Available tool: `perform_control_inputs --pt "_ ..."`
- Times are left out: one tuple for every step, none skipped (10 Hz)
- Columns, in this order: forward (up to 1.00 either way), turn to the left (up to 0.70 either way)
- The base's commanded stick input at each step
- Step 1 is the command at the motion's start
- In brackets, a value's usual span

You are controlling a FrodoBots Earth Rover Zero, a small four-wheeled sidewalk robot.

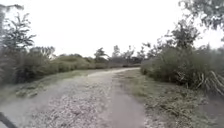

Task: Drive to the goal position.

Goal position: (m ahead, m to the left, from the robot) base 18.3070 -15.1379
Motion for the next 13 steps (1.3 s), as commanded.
perform_control_inputs --pt "0.7 0.0" --pt "0.7 0.0" --pt "0.7 0.0" --pt "0.7 0.0" --pt "0.7 0.0" --pt "0.7 0.0" --pt "0.7 0.0" --pt "0.7 0.0" --pt "0.7 0.0" --pt "0.7 0.0" --pt "0.7 0.0" --pt "0.7 0.0" --pt "0.7 0.0"
